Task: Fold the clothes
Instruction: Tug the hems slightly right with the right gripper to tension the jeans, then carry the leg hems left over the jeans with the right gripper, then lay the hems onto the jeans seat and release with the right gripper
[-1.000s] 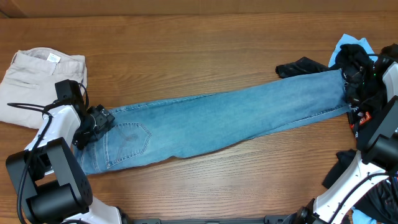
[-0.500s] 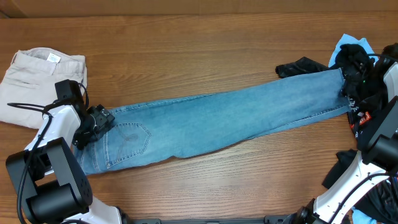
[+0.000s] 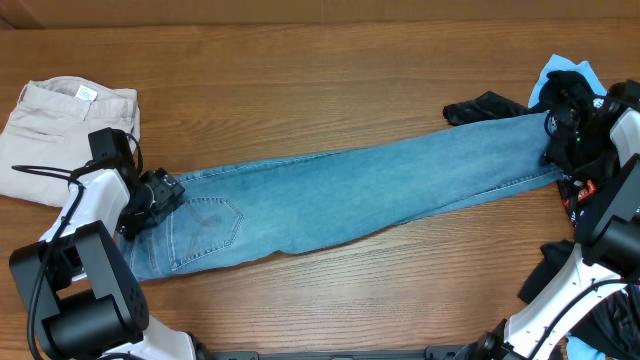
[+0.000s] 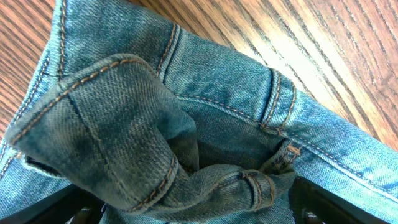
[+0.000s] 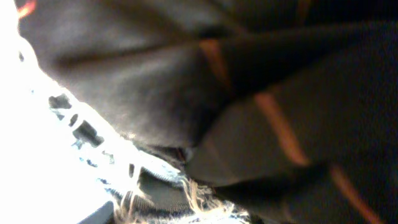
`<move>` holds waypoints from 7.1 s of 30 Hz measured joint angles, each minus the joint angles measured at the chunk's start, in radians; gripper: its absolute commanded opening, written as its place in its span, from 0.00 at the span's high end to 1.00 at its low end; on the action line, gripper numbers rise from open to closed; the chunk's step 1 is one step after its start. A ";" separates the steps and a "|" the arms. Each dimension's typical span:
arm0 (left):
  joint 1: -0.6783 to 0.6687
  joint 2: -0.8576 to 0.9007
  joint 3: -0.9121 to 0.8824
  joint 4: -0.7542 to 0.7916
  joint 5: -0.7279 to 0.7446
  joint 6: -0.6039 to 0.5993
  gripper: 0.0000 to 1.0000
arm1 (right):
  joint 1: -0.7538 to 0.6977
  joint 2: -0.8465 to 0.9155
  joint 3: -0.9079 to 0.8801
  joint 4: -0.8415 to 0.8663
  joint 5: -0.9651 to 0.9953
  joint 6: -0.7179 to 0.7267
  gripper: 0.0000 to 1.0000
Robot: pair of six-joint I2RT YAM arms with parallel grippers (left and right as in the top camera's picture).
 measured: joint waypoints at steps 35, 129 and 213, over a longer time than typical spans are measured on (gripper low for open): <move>0.000 0.000 0.000 0.003 0.000 0.000 0.04 | 0.023 -0.022 0.075 -0.117 -0.008 0.016 0.82; 0.008 0.000 0.008 -0.024 0.047 0.001 0.00 | 1.287 -0.200 0.109 -0.285 -0.061 0.143 0.53; 0.008 0.000 0.042 -0.140 0.084 0.025 0.00 | 1.360 -0.001 0.195 -0.201 -0.031 0.187 0.49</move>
